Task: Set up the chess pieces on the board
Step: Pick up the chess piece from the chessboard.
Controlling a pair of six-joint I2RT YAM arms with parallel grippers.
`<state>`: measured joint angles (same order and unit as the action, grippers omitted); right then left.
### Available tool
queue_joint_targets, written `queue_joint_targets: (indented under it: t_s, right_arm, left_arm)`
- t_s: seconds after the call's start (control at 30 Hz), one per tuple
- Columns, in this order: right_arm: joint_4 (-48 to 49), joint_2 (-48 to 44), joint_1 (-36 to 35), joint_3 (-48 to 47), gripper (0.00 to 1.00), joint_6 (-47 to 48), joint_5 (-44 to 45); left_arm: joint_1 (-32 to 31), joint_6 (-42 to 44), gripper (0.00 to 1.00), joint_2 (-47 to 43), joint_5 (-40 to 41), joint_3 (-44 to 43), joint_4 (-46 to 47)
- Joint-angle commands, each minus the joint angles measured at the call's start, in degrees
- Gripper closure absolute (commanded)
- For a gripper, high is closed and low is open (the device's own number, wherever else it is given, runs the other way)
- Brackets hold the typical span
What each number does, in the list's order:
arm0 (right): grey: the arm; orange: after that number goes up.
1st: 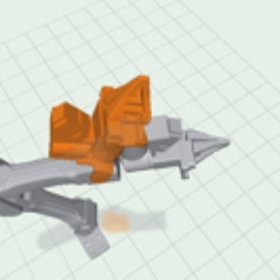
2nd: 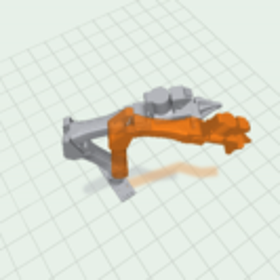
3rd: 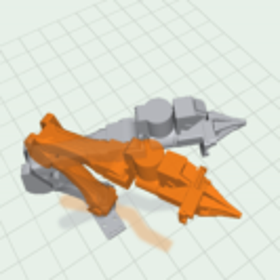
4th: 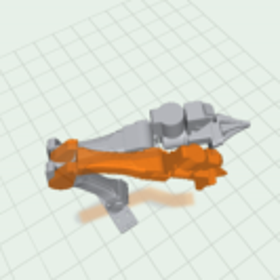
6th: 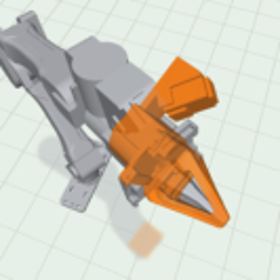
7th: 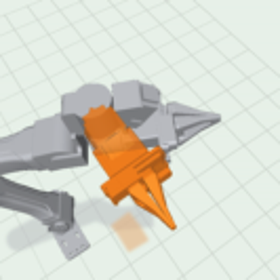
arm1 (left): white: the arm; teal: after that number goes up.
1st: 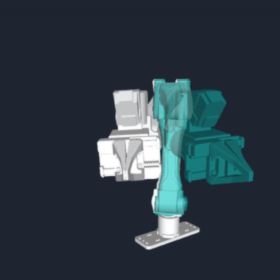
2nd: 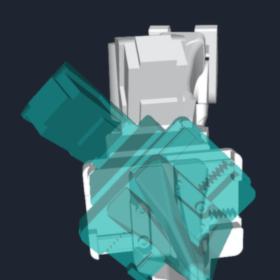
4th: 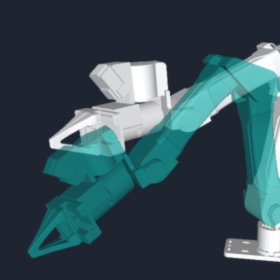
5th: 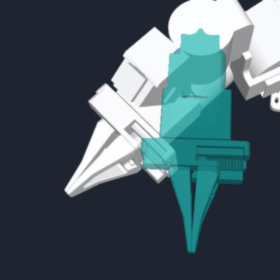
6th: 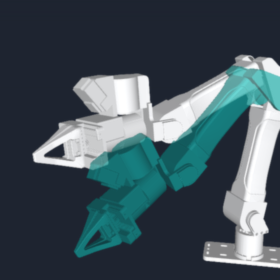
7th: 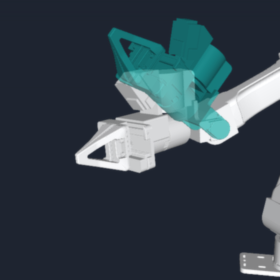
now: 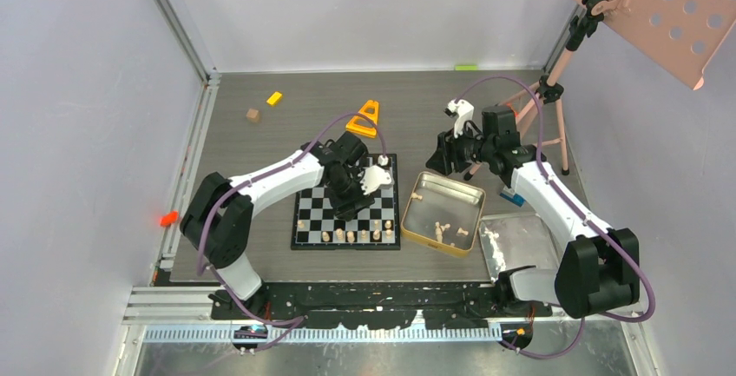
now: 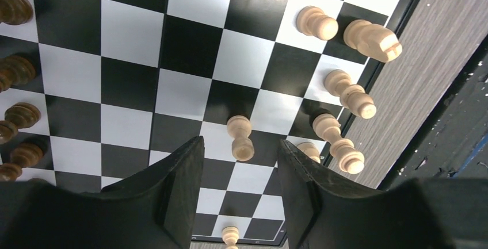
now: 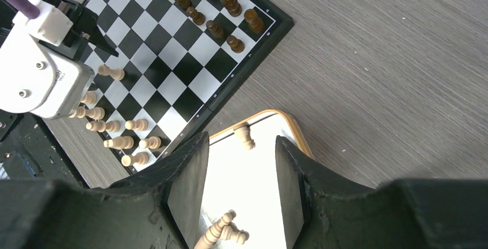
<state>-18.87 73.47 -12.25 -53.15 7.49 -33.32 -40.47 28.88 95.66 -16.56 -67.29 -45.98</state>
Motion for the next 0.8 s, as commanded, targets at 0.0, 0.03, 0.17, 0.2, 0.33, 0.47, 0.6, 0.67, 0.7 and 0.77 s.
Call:
queue_joint_targets:
  t_s: [0.0, 0.03, 0.17, 0.2, 0.33, 0.47, 0.6, 0.67, 0.7, 0.77]
  right_arm:
    - [-0.9, -1.6, 0.3, -2.1, 0.48, 0.9, -1.9]
    - [-1.0, -1.4, 0.3, -2.1, 0.48, 0.9, -2.3]
    - [-1.4, -0.8, 0.4, -2.3, 0.48, 0.9, -2.9]
    - [-1.4, -0.6, 0.4, -2.3, 0.49, 0.9, -2.9]
    - [-1.7, -0.9, 0.5, -2.5, 0.49, 1.2, -2.8]
    - [-1.7, -0.8, 0.6, -2.7, 0.49, 1.4, -2.6]
    - [-2.0, -0.8, 0.6, -3.0, 0.50, 1.6, -2.5]
    - [-2.2, -0.9, 0.6, -3.2, 0.50, 1.8, -2.2]
    - [-2.4, -0.9, 0.7, -3.3, 0.50, 1.9, -1.9]
    - [-2.9, -1.2, 0.8, -3.7, 0.50, 2.2, -1.6]
  left_arm:
    - [-0.6, -0.4, 0.49, 0.5, 2.4, -0.5, 2.7]
    - [-0.6, -0.4, 0.50, 0.5, 2.5, -0.6, 2.8]
    - [-0.7, -0.4, 0.55, 1.0, 2.6, -0.8, 2.4]
    - [-0.7, -0.4, 0.56, 1.1, 2.7, -0.8, 2.3]
    - [-0.8, -0.3, 0.59, 1.3, 2.0, -0.6, 2.1]
    - [-0.8, -0.3, 0.66, 1.9, 0.8, -0.5, 1.6]
    - [-0.8, -0.5, 0.76, 2.4, -0.5, -1.2, 0.3]
    - [-0.8, -0.4, 0.82, 2.4, -0.8, -1.9, -0.5]
    - [-0.7, -0.4, 0.85, 2.2, -1.0, -2.2, -1.0]
    - [-0.7, -0.2, 0.89, 1.3, -0.7, -2.6, -1.7]
